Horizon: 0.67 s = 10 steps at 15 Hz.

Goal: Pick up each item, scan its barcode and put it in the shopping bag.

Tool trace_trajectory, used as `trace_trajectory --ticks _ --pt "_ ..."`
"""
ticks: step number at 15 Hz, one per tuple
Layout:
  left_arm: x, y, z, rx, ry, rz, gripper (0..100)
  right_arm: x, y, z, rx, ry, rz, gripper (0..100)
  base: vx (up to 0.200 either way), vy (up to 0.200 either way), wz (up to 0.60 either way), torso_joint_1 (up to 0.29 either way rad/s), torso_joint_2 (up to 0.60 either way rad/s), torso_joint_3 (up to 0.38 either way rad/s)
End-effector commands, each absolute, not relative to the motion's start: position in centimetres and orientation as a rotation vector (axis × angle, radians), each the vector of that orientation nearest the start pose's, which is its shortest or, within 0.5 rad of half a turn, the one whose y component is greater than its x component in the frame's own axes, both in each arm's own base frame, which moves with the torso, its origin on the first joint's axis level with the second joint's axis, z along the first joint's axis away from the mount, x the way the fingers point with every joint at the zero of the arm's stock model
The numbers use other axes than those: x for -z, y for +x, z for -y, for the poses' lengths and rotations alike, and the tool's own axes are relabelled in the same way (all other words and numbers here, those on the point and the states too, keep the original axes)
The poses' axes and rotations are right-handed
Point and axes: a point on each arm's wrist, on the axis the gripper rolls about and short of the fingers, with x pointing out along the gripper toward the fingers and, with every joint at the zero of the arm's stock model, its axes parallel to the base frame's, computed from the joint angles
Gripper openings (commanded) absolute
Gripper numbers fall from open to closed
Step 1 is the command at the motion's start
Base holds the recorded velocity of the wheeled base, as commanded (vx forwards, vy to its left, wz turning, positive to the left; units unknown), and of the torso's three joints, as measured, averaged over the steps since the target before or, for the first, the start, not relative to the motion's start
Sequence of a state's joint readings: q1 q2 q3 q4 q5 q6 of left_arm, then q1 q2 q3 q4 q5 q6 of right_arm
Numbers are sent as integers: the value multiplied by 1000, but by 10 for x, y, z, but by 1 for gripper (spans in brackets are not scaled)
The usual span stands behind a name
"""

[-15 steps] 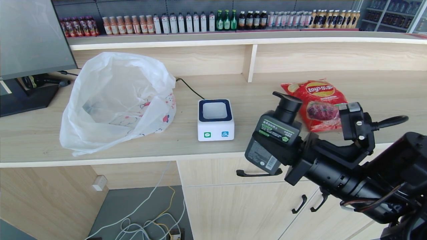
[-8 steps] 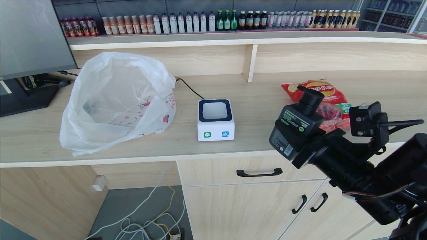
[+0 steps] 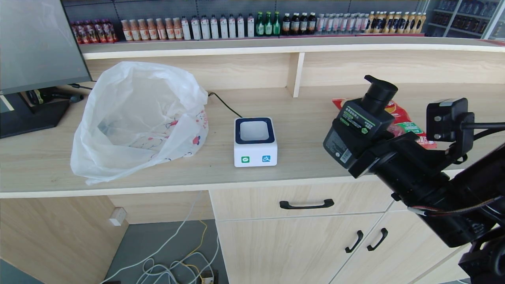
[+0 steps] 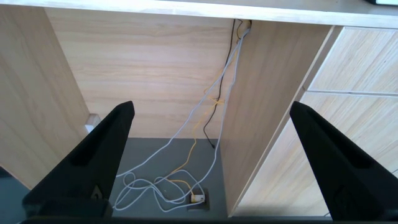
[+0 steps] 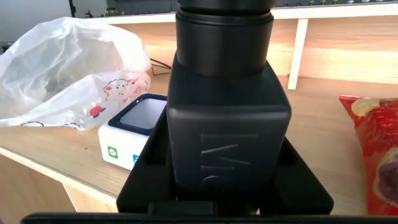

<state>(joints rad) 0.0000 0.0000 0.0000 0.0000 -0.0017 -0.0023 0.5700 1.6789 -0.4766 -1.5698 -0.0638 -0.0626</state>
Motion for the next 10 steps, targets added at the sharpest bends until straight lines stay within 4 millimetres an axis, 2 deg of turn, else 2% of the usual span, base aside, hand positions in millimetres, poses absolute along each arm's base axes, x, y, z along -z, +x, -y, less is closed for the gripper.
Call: trace_trajectory --ticks 1,2,10 --pt "-75 -23 0 2 -2 0 100 -196 224 -142 -487 47 360 0 0 0 0 0 0 0" --pt "-75 -23 0 2 -2 0 100 -198 225 -143 -483 49 369 0 0 0 0 0 0 0" --pt "-75 -23 0 2 -2 0 100 -200 227 -143 -478 44 376 0 0 200 0 3 3 1"
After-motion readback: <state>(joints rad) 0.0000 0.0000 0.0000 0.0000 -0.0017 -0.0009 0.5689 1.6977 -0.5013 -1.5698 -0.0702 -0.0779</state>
